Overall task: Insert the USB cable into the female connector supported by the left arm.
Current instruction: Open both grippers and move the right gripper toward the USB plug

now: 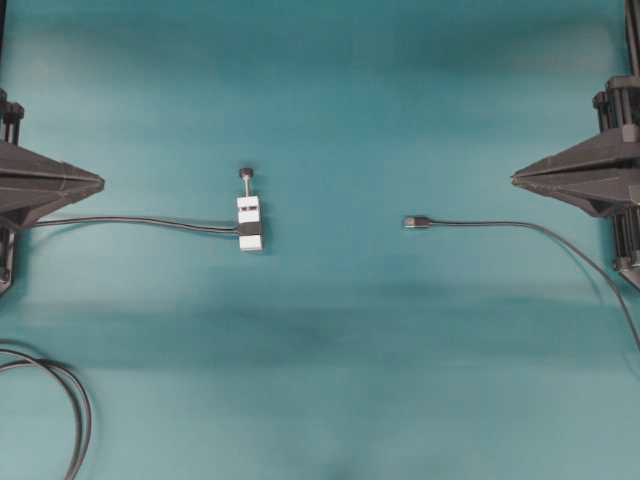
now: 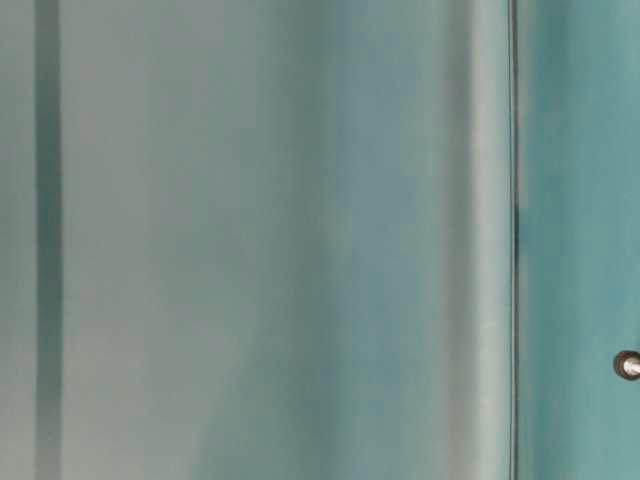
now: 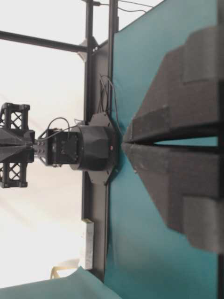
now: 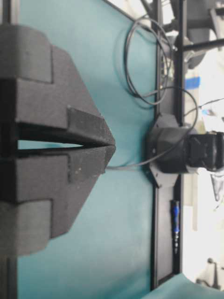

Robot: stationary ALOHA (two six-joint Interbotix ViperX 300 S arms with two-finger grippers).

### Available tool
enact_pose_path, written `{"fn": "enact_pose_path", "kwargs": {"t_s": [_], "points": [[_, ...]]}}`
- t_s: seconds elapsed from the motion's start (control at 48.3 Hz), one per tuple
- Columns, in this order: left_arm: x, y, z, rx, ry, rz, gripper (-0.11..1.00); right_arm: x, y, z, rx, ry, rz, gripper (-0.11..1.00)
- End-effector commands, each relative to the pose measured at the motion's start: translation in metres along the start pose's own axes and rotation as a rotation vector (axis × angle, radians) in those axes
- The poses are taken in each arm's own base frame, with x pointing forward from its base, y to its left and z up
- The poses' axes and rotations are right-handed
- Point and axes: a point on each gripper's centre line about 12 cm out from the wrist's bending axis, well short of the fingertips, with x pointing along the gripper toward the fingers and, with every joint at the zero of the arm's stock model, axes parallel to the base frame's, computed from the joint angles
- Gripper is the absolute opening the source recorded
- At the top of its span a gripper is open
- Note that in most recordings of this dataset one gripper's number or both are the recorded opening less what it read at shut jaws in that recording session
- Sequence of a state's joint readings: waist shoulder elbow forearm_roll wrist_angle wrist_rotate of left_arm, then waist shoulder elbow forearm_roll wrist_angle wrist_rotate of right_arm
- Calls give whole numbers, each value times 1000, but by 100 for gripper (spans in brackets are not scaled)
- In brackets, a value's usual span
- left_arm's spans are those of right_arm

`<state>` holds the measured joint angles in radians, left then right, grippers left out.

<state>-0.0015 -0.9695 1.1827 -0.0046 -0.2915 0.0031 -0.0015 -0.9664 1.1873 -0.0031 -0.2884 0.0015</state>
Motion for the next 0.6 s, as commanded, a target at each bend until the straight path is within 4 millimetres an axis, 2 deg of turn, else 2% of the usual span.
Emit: {"fn": "enact_pose_path", "kwargs": {"t_s": [0.0,0.083,0.228,0.435,0.518,0.58], "points": [[3,-3,6,-4,-9,-14,1,2,1,6,2,-15,6,0],[4,-5,6,-6,5,-24,8,2,3,3,9,9,13,0],[6,-7,6,-9,51,-36,3,3,3,-5,37,111,15,0],[12,-7,-13,-34,231,-31,6,3,3,-18,77,272,6,0],[14,-7,-22,-36,297,-29,12,3,3,-20,87,284,4,0],[16,-7,-25,-34,327,-29,23,3,3,-20,93,284,3,0]]}}
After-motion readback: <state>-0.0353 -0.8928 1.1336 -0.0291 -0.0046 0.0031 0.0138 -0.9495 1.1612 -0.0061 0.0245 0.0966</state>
